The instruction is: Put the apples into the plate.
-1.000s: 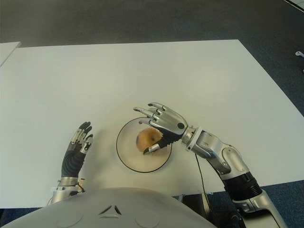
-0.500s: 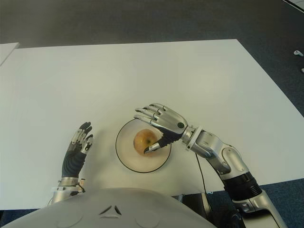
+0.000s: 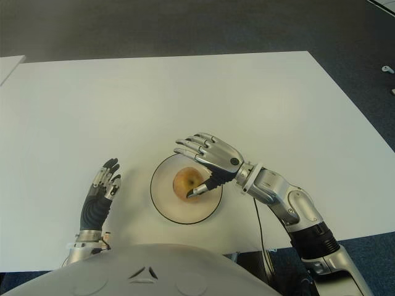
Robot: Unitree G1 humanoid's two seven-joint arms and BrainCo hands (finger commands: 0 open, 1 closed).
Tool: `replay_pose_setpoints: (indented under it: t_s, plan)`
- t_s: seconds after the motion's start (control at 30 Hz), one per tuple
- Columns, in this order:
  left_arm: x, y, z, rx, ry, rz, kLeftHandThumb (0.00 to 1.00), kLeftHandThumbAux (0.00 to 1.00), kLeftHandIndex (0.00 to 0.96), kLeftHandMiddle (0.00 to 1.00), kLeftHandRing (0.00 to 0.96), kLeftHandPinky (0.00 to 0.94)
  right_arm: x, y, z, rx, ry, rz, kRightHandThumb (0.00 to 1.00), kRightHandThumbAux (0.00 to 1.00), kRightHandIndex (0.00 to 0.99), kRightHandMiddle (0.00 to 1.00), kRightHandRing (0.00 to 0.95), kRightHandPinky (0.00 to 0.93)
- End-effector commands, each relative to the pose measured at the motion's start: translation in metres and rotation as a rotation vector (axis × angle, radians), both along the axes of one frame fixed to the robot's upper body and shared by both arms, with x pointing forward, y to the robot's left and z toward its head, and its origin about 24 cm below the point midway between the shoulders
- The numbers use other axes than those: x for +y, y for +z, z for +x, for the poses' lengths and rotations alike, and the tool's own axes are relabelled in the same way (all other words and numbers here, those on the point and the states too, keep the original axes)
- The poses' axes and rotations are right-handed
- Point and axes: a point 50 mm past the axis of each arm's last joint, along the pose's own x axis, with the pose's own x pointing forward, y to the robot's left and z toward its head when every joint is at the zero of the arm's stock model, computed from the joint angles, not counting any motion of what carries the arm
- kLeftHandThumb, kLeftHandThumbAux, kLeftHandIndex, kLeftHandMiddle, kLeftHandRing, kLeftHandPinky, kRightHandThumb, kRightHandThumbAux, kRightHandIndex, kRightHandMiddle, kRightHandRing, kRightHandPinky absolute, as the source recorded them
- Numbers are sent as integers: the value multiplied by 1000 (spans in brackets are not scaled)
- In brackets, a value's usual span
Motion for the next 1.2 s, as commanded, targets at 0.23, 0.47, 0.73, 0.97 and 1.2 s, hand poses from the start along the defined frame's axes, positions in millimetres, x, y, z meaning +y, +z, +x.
replay_pose_setpoints:
  t_s: [0.23, 0.47, 0.73, 0.97, 1.2]
  plan:
    - [-7, -1, -2, 14, 1, -16, 45, 465, 1, 0, 0, 0, -62, 21, 41, 105, -270, 372, 126, 157, 0, 0, 0, 0]
    - [-7, -2, -3, 23, 7, -18, 45, 472, 2, 0, 0, 0, -113, -4, 76, 466, -590, 925, 96, 206, 0, 0, 0, 0]
    - [-6, -4, -7, 35, 29, -38, 53, 467, 2, 0, 0, 0, -126, -20, 28, 700, -711, 1308, 31, 254, 5, 0, 0, 0]
    - [-4, -3, -8, 33, 32, -17, 51, 452, 1, 0, 0, 0, -117, -40, -16, 737, -757, 1530, 27, 283, 16, 0, 0, 0]
    - [-2, -2, -7, 33, 25, 0, 51, 434, 0, 0, 0, 0, -100, -63, -34, 733, -773, 1620, 20, 293, 12, 0, 0, 0]
